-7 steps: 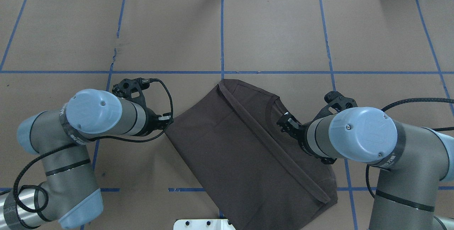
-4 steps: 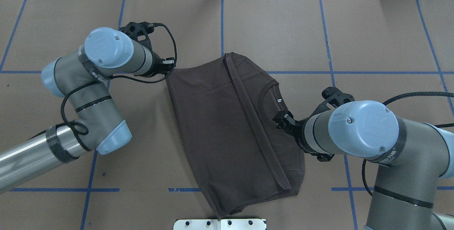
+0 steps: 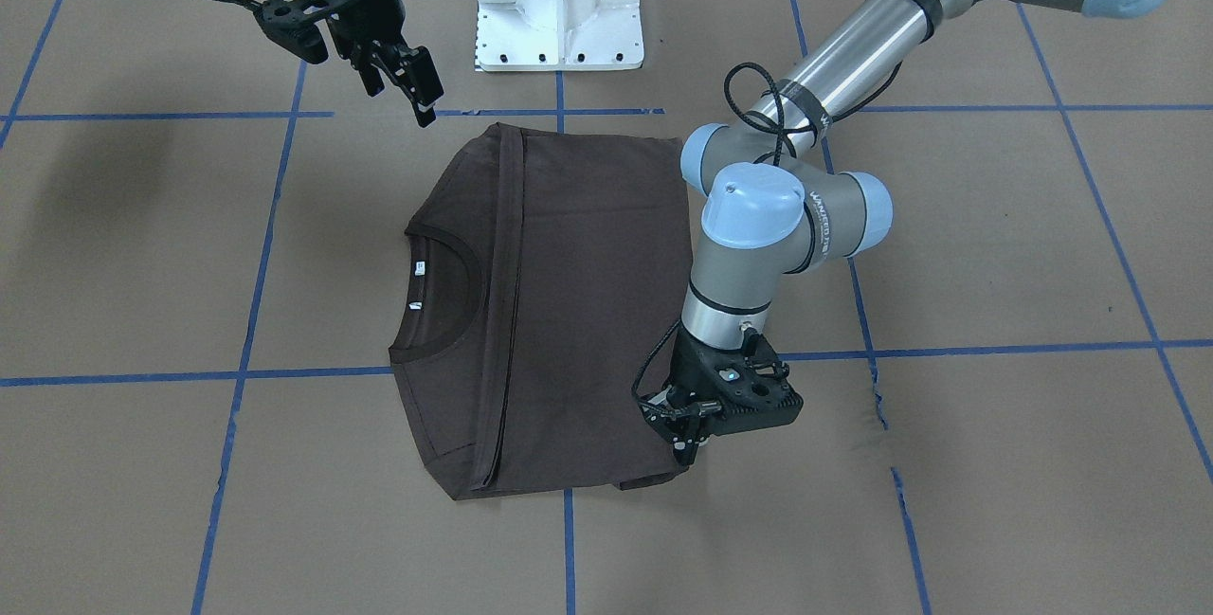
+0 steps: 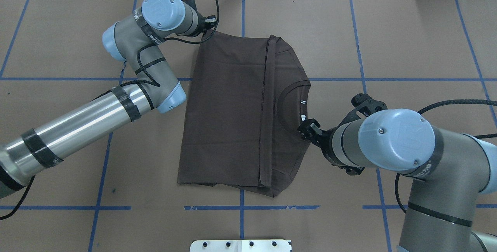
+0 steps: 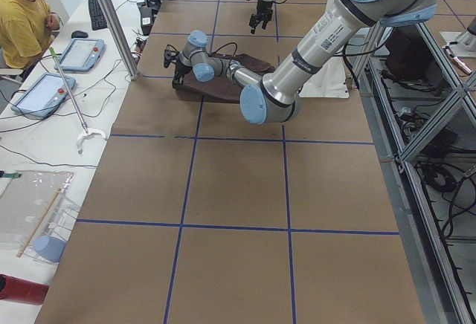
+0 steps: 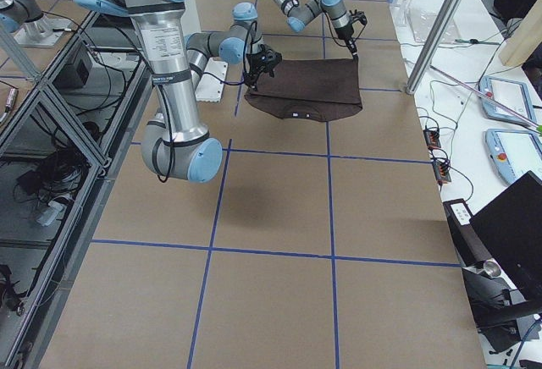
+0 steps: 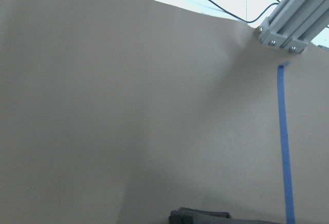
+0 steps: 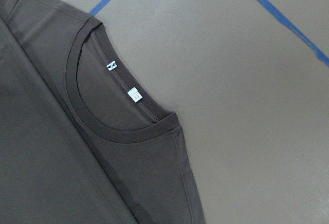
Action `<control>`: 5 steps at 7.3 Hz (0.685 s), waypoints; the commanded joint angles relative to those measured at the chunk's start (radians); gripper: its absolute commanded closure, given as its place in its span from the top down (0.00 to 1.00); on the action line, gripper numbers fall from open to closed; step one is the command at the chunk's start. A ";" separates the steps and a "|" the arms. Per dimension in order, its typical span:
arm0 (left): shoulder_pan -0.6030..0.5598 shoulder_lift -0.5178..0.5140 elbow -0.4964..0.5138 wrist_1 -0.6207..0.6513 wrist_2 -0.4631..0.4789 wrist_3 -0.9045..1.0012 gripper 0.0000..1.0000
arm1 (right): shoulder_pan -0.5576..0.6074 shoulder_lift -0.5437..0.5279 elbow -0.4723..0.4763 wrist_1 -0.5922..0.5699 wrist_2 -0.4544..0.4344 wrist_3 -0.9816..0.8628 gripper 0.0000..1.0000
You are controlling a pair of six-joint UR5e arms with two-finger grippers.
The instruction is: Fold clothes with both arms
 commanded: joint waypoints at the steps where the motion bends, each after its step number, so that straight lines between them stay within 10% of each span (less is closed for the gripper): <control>1: -0.001 0.052 0.024 -0.135 0.000 0.001 0.52 | -0.002 0.029 -0.013 -0.001 -0.005 -0.001 1.00; 5: -0.033 0.269 -0.242 -0.073 -0.199 0.001 0.49 | -0.046 0.164 -0.217 -0.009 -0.028 -0.007 1.00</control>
